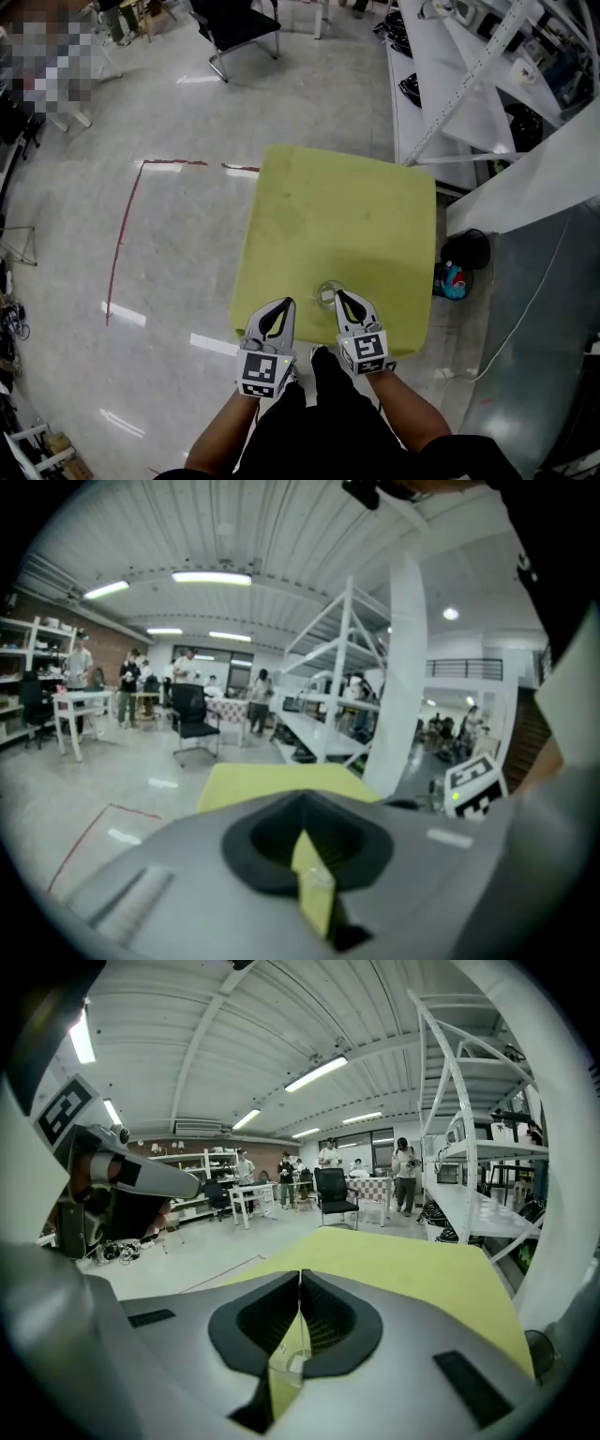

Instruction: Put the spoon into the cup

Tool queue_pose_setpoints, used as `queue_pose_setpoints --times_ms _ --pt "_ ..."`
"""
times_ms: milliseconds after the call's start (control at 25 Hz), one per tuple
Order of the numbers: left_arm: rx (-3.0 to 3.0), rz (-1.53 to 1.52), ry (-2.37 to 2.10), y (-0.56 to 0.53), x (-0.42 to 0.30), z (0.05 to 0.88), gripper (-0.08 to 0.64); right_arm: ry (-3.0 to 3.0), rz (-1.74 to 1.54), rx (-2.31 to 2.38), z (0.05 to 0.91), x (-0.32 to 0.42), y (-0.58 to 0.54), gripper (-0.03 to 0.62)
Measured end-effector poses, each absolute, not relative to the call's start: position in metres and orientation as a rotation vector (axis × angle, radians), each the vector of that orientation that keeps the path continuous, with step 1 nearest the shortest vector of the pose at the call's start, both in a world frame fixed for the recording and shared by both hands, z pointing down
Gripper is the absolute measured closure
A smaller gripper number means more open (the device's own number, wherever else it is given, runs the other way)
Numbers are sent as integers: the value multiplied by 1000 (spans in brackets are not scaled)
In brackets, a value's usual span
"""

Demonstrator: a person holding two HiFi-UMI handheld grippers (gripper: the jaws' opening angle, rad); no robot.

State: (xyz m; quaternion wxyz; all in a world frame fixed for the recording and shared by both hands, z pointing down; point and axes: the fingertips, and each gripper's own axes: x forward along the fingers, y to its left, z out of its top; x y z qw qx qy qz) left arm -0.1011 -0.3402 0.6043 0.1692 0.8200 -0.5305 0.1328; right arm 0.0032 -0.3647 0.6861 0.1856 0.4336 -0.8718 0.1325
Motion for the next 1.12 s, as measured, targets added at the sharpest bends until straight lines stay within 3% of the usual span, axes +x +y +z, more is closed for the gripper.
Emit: queue_pose_setpoints --times_ms 200,320,560,1120 --pt "2330 375 -1515 -339 -101 602 555 -2483 383 1181 689 -1 -364 578" --pt "2330 376 -1523 -338 -103 600 555 -2507 373 1183 681 -2 -363 518" --pt "2334 356 -1538 -336 -104 586 555 -2574 299 1228 636 2 -370 515" --pt "2478 255 -1515 -332 -88 532 555 -2742 53 1356 512 3 -357 584"
